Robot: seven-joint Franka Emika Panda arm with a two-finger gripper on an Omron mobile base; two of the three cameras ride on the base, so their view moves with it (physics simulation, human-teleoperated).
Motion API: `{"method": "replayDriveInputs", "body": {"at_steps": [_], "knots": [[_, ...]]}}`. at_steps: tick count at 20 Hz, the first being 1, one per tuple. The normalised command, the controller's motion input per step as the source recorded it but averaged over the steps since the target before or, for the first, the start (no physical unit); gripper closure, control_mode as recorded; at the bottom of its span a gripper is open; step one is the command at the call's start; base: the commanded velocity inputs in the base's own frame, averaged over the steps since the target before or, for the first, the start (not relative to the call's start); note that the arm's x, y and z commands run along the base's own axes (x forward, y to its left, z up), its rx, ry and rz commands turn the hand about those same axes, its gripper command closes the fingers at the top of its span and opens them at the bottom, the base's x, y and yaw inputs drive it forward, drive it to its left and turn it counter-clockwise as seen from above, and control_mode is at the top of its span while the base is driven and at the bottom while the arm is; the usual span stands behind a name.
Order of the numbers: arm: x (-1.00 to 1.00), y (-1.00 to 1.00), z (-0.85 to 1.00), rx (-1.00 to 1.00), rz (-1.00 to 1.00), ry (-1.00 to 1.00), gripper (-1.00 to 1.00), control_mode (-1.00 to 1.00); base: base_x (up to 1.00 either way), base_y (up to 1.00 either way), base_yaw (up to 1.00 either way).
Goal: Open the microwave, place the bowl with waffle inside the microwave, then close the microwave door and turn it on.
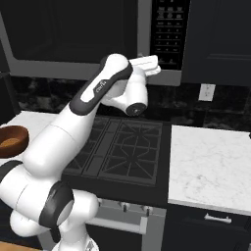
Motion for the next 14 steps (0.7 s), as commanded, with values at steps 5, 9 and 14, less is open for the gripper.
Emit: {"method": "replayDriveInputs", "body": {"at_steps": [5,9,14], "knots": [[0.25,0.01,0.00,-0.01,0.00,0.15,-1.00,-1.00,0.00,0.00,0.00],[0.03,0.11,-0.04,-0.08,0.00,0.15,-1.00,-1.00,0.00,0.00,0.00],[-0.07,0.26,-0.07,-0.12,0.00,0.13,1.00,-1.00,0.00,0.00,0.00]]}}
